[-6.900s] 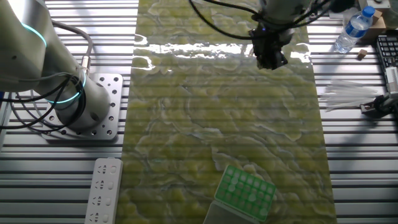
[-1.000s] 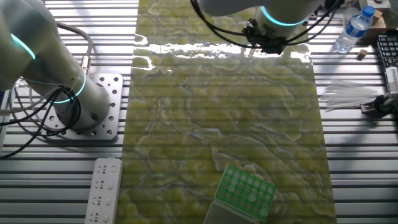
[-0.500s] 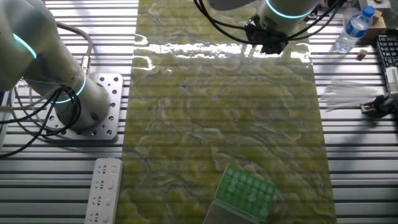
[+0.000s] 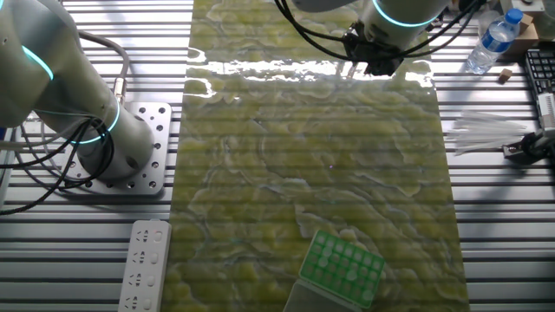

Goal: Insert a large pipette tip into the holder for large pipette tips

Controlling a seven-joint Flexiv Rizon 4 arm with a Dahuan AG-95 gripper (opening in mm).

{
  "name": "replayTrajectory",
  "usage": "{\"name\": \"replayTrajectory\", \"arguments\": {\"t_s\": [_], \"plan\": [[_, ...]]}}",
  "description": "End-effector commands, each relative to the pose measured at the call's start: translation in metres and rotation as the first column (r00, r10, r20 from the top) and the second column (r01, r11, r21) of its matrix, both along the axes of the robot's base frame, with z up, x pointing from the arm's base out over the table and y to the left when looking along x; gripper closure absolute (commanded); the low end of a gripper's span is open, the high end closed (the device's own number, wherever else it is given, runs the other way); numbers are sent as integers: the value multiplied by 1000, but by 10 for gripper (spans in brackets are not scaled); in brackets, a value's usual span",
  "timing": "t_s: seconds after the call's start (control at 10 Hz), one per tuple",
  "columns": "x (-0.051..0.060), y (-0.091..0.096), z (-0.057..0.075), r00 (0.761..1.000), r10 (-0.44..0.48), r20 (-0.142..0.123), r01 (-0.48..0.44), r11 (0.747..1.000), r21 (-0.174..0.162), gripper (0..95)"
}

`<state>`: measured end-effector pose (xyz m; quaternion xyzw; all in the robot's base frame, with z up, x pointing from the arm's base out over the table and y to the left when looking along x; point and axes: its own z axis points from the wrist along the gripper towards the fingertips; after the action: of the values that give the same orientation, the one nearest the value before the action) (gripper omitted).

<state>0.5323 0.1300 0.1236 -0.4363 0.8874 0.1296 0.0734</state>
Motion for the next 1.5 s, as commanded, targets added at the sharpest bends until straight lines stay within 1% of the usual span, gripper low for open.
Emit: {"name": "replayTrajectory", "arguments": {"t_s": [0.1, 0.2, 0.5, 0.7, 0.8, 1.0, 1.3, 1.5], "plan": [[7, 9, -8, 1000, -15, -3, 15, 1000, 1, 570], [11, 17, -14, 1000, -21, 0, 21, 1000, 4, 570], [18, 33, -26, 1000, -25, 0, 25, 1000, 4, 570], [19, 40, -32, 1000, -24, 2, 24, 1000, 2, 570], [19, 45, -38, 1000, -25, 2, 25, 1000, -3, 570], [20, 50, -45, 1000, -28, 4, 28, 1000, -3, 570], [20, 54, -62, 1000, -14, 10, 14, 1000, -4, 570], [17, 55, -73, 1000, -7, 13, 7, 1000, -4, 570]]}}
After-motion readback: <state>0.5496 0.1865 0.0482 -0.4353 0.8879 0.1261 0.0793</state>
